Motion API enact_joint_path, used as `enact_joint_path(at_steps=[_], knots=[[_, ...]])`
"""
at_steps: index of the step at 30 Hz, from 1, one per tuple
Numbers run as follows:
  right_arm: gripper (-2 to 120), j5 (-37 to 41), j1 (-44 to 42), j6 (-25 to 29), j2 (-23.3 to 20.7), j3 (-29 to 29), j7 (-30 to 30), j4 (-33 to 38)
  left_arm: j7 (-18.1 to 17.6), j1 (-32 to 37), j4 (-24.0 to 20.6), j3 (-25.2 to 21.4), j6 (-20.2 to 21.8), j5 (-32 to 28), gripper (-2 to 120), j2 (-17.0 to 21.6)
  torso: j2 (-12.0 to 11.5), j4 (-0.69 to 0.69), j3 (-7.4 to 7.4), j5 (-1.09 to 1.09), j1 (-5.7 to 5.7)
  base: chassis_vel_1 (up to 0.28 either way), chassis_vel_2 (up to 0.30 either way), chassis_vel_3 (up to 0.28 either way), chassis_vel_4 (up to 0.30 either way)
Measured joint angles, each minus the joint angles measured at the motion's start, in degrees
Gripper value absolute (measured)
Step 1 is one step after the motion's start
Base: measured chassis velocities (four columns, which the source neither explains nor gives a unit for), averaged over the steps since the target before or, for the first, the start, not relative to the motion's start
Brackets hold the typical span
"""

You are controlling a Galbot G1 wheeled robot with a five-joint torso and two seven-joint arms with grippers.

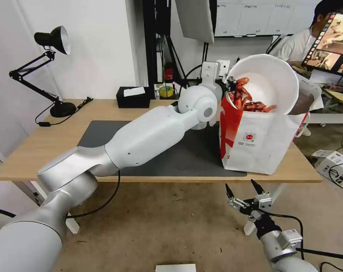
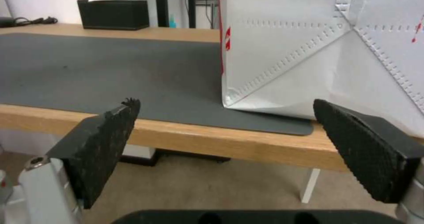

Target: Pick up the trash from the table and place it into the takeout bag.

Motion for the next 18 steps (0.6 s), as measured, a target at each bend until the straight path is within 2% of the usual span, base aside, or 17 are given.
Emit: enact_joint_path(at_steps=[6, 9, 10, 12, 13, 15, 16, 18], knots=[[100, 0.0, 0.0, 0.0, 0.0, 0.0, 0.0, 0.0, 0.77, 0.02, -0.16, 0.2, 1.27, -0.46, 0, -0.02, 0.0, 0.0, 0.0, 0.0, 0.0, 0.0, 0.0, 0.0, 0.0], [100, 0.0, 0.0, 0.0, 0.0, 0.0, 0.0, 0.0, 1.17, 0.13, -1.35, 0.2, 3.36, -2.06, 12, 0.64, 0.0, 0.0, 0.0, 0.0, 0.0, 0.0, 0.0, 0.0, 0.0], [100, 0.0, 0.0, 0.0, 0.0, 0.0, 0.0, 0.0, 1.17, 0.13, -1.35, 0.2, 3.36, -2.06, 12, 0.64, 0.0, 0.0, 0.0, 0.0, 0.0, 0.0, 0.0, 0.0, 0.0], [100, 0.0, 0.0, 0.0, 0.0, 0.0, 0.0, 0.0, 1.4, 0.2, -2.46, 0.15, 5.53, -3.8, 23, 1.35, 0.0, 0.01, 0.0, 0.0, 0.0, 0.0, 0.0, 0.0, 0.0], [100, 0.0, 0.0, 0.0, 0.0, 0.0, 0.0, 0.0, 1.4, 0.2, -2.46, 0.15, 5.53, -3.8, 23, 1.35, 0.0, 0.01, 0.0, 0.0, 0.0, 0.0, 0.0, 0.0, 0.0], [100, 0.0, 0.0, 0.0, 0.0, 0.0, 0.0, 0.0, 1.38, 0.34, -3.13, -0.17, 7.42, -5.37, 35, 1.64, 0.0, 0.0, 0.0, 0.0, 0.0, 0.0, 0.0, 0.0, 0.0], [100, 0.0, 0.0, 0.0, 0.0, 0.0, 0.0, 0.0, 1.38, 0.34, -3.13, -0.17, 7.42, -5.37, 35, 1.64, 0.0, 0.0, 0.0, 0.0, 0.0, 0.0, 0.0, 0.0, 0.0], [100, 0.0, 0.0, 0.0, 0.0, 0.0, 0.0, 0.0, 1.25, 0.54, -3.37, -0.47, 7.94, -5.98, 44, 1.83, 0.0, 0.0, 0.0, 0.0, 0.0, 0.0, 0.0, 0.0, 0.0]])
